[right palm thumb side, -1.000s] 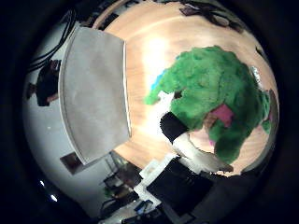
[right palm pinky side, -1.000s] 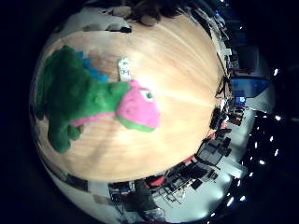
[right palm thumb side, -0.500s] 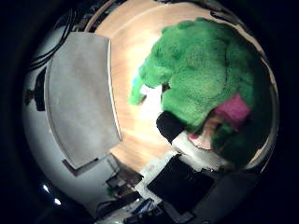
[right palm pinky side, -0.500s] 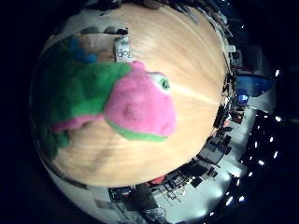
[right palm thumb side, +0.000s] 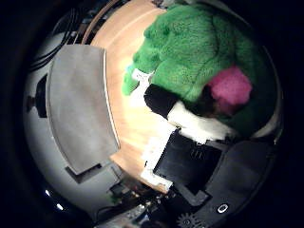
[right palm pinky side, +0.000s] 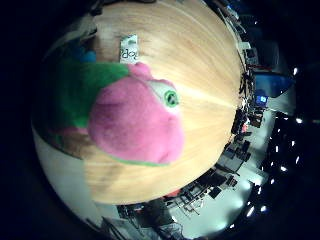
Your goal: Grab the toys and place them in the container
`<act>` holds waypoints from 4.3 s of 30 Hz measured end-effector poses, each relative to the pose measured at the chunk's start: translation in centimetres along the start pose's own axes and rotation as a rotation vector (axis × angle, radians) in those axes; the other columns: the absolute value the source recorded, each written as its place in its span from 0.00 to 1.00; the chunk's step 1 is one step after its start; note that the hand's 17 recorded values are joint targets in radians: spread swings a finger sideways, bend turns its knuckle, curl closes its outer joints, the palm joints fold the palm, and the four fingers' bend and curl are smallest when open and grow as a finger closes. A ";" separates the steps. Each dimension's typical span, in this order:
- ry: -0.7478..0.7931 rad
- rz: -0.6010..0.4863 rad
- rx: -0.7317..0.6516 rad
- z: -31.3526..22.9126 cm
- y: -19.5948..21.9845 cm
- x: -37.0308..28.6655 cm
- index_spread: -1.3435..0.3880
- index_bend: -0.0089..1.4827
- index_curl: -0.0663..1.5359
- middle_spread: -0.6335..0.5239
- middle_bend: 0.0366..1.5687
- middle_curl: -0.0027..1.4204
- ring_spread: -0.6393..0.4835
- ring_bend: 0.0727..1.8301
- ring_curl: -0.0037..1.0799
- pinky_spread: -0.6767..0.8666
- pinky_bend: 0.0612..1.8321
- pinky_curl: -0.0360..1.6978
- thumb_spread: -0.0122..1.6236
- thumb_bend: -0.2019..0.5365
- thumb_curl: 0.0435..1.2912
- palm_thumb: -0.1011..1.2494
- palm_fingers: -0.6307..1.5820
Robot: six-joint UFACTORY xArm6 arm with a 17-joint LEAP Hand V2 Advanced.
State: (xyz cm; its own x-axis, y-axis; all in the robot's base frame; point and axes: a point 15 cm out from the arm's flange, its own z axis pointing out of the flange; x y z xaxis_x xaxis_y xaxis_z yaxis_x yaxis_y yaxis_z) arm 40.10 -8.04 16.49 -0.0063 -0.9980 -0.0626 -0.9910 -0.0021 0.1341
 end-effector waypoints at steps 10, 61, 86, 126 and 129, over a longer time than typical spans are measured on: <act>0.002 0.001 0.016 -1.2 -0.2 0.0 0.52 0.53 0.39 0.30 0.66 0.49 0.35 0.68 0.49 0.22 0.68 0.26 0.72 0.27 0.20 0.56 0.90; 0.114 -0.091 -0.132 -7.0 3.2 4.4 0.50 0.16 0.30 0.31 0.32 0.27 0.39 0.45 0.30 0.48 0.62 0.25 0.59 0.26 0.22 0.55 0.28; 0.144 -0.207 -0.210 -4.3 1.8 1.4 0.52 0.11 0.23 0.38 0.23 0.25 0.44 0.38 0.25 0.64 0.50 0.17 0.56 0.23 0.21 0.47 0.32; 0.135 -0.114 -0.125 -0.1 -2.4 4.5 0.45 0.27 0.30 0.16 0.49 0.39 0.27 0.62 0.42 0.10 0.63 0.21 0.56 0.24 0.30 0.83 0.86; 0.129 -0.095 -0.120 -0.5 -2.0 5.4 0.44 0.28 0.32 0.17 0.51 0.40 0.28 0.64 0.43 0.11 0.64 0.22 0.55 0.23 0.29 0.81 0.87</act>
State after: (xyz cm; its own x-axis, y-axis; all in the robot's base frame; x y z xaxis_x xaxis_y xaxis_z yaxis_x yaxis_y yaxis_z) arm 42.15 -13.47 16.41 0.1117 -0.9927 0.0460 -0.9631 -0.0967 0.2513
